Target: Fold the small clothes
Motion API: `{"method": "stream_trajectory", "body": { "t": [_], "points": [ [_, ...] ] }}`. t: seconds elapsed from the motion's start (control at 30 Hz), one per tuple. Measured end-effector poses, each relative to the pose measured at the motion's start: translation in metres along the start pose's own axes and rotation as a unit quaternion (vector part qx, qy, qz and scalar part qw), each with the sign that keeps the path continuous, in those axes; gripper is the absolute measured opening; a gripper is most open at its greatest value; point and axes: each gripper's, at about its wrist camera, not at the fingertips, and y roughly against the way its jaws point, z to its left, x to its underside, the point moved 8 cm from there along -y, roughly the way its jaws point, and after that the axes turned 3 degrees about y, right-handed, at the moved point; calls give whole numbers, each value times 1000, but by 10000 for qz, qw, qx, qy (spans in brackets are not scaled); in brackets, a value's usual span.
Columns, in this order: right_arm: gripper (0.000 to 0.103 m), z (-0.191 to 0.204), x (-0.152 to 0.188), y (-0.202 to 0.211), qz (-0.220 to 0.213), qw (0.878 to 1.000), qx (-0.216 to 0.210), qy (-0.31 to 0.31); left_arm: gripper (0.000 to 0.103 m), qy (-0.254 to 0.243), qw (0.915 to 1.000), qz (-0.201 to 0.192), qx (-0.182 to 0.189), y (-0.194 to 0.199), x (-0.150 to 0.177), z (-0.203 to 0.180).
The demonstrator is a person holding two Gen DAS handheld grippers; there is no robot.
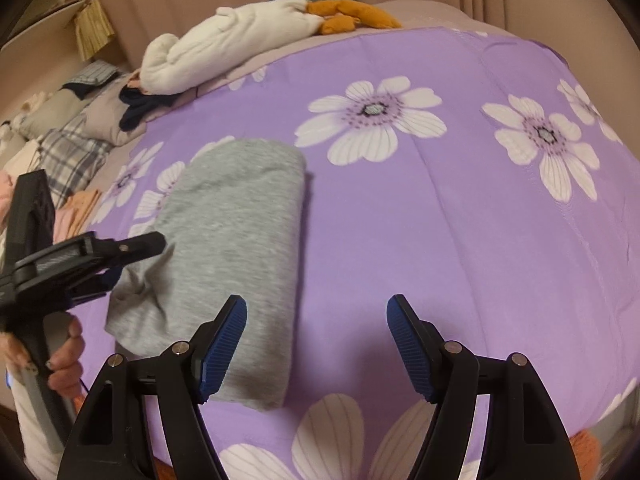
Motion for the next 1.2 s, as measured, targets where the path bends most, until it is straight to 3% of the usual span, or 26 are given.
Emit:
{"method": "stream_trajectory", "body": {
  "t": [0.03, 0.07, 0.23, 0.4, 0.67, 0.8, 0.93, 1.07, 1.2],
  "points": [
    [72, -1, 1, -2, 25, 10000, 2, -25, 44, -24, 10000, 7, -61, -3, 1, 0],
    [72, -3, 3, -2, 40, 10000, 2, -40, 27, -88, 9999, -16, -84, -3, 2, -1],
    [72, -3, 6, -5, 107, 9998, -70, -121, 12, -176, 9992, -348, -4, 23, -5, -10],
    [72, 7, -2, 2, -28, 9997, -224, -15, 11, -230, 9972, -691, 189, 62, -12, -12],
    [72, 25, -6, -3, -25, 9988, -469, 140, 11, -153, 9958, -888, -153, 81, -7, 16],
    [72, 32, -6, -10, 56, 9983, -529, 218, 12, 22, 9979, -579, -272, 63, -1, 41],
    [72, 38, -2, -17, 177, 9979, -566, 243, 13, 69, 9975, -265, -649, 33, 16, 64],
    [72, 41, 4, -24, 299, 9978, -511, 292, 18, 128, 9974, -270, -662, 28, 21, 73],
    [72, 41, 5, -25, 311, 9980, -448, 315, 29, 160, 9974, -253, -659, 33, 18, 75]
  ]
}}
